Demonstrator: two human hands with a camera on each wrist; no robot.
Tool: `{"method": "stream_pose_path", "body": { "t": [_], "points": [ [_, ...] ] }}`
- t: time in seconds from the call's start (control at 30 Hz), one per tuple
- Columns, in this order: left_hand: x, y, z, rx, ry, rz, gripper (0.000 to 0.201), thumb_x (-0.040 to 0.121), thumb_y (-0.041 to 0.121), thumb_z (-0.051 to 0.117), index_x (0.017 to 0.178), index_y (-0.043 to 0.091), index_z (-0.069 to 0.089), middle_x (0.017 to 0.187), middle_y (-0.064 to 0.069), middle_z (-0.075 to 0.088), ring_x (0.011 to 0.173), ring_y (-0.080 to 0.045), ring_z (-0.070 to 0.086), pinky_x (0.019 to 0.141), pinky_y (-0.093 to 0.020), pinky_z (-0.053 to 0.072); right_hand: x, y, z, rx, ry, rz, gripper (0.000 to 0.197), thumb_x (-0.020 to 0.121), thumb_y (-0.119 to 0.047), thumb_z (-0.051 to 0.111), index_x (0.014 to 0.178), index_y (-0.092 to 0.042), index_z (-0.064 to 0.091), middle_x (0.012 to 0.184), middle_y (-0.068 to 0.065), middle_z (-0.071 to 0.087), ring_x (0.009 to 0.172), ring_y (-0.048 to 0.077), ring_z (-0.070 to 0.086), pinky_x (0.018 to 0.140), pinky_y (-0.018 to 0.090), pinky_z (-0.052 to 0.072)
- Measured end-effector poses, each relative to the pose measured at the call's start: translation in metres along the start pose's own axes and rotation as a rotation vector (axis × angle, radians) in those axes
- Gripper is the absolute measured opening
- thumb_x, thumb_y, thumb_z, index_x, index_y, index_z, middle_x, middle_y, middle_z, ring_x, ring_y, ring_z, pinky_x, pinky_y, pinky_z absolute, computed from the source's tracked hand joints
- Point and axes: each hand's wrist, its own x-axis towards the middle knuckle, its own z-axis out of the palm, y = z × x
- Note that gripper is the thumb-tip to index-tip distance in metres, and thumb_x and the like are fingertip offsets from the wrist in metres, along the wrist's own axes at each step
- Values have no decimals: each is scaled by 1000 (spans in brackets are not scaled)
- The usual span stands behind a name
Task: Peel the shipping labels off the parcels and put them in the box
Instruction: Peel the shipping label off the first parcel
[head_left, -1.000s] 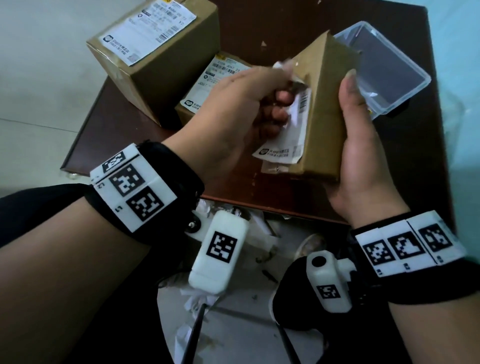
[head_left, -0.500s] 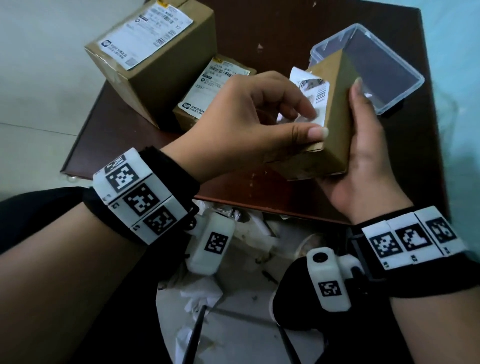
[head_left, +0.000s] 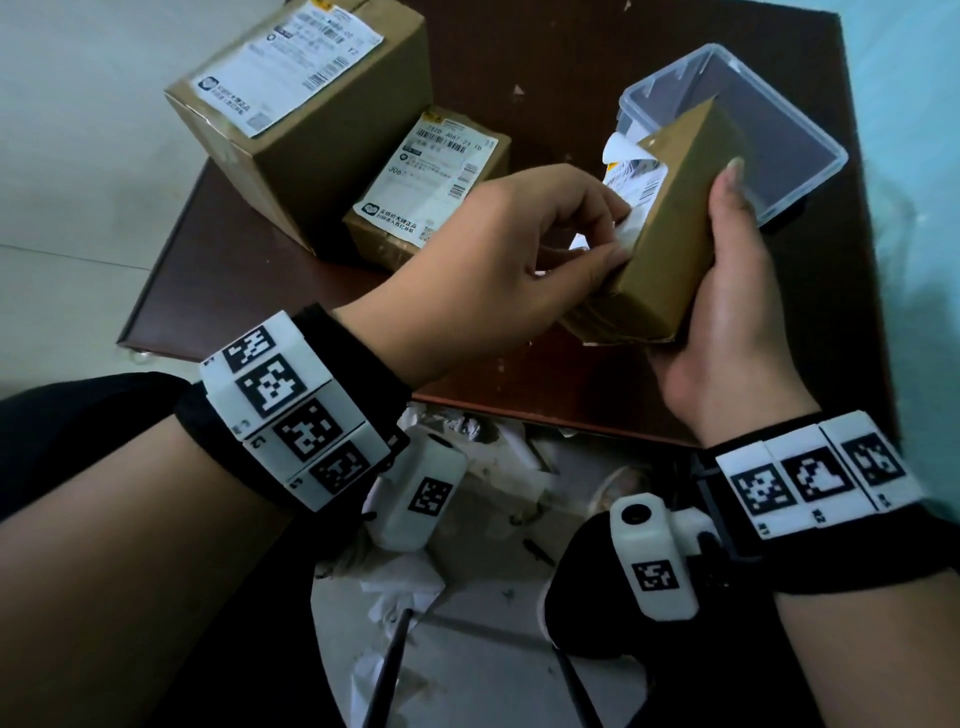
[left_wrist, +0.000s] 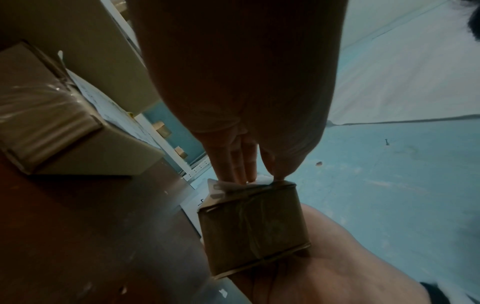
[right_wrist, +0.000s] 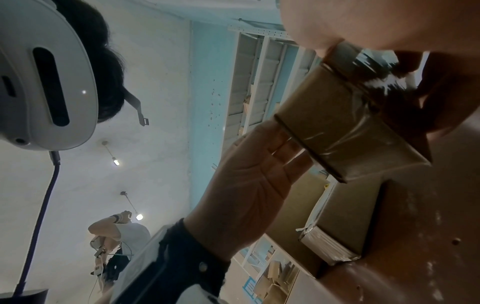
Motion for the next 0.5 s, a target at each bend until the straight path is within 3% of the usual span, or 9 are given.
{"method": "stream_pose_path", "body": {
  "t": [0.17, 0.37, 0.5],
  "points": [
    [0, -3, 4, 21, 84, 15, 29, 100, 20, 69, 121, 0, 72, 119, -7, 75, 110, -6, 72, 92, -30, 60, -1, -1, 0, 11, 29, -5, 61, 104, -73, 46, 145, -31, 62, 122, 0, 81, 111, 21, 79, 105, 52, 58],
    [-2, -1, 4, 37, 76, 51, 20, 100, 19, 69, 98, 0, 77, 114, -7, 77, 112, -3, 72, 89, -29, 61, -3, 0, 2, 46, 55, -11, 46, 105, -69, 47, 127, -34, 67, 115, 0, 82, 105, 20, 80, 100, 51, 62],
    [-2, 1, 5, 31, 40, 29, 20, 100, 19, 67, 101, 1, 75, 113, -6, 78, 108, -9, 74, 87, -35, 61, -4, 2, 3, 43, 28, 2, 63, 104, -73, 45, 147, -30, 60, 124, 2, 79, 111, 22, 79, 102, 53, 60]
  ]
}}
